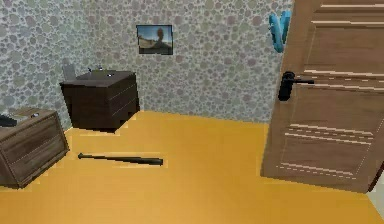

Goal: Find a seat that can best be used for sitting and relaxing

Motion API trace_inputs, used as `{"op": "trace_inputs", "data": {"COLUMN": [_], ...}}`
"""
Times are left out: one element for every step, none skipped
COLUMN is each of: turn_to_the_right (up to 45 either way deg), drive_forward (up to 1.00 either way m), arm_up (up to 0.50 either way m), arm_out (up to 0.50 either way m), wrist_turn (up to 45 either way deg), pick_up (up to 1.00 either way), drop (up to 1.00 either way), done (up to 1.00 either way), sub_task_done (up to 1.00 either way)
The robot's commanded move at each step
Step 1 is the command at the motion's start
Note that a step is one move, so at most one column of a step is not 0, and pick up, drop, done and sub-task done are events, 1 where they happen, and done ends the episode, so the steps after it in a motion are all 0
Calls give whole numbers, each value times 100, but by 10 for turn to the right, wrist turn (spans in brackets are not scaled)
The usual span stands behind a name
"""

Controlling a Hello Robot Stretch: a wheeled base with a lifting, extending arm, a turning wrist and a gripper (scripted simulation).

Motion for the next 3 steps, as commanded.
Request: {"op": "trace_inputs", "data": {"turn_to_the_right": [300, 0, 330], "drive_forward": [0, 35, 0], "arm_up": [0, 0, 0], "arm_out": [0, 0, 0], "wrist_turn": [0, 0, 0], "pick_up": [0, 0, 0], "drop": [0, 0, 0], "done": [0, 0, 0], "sub_task_done": [0, 0, 0]}}
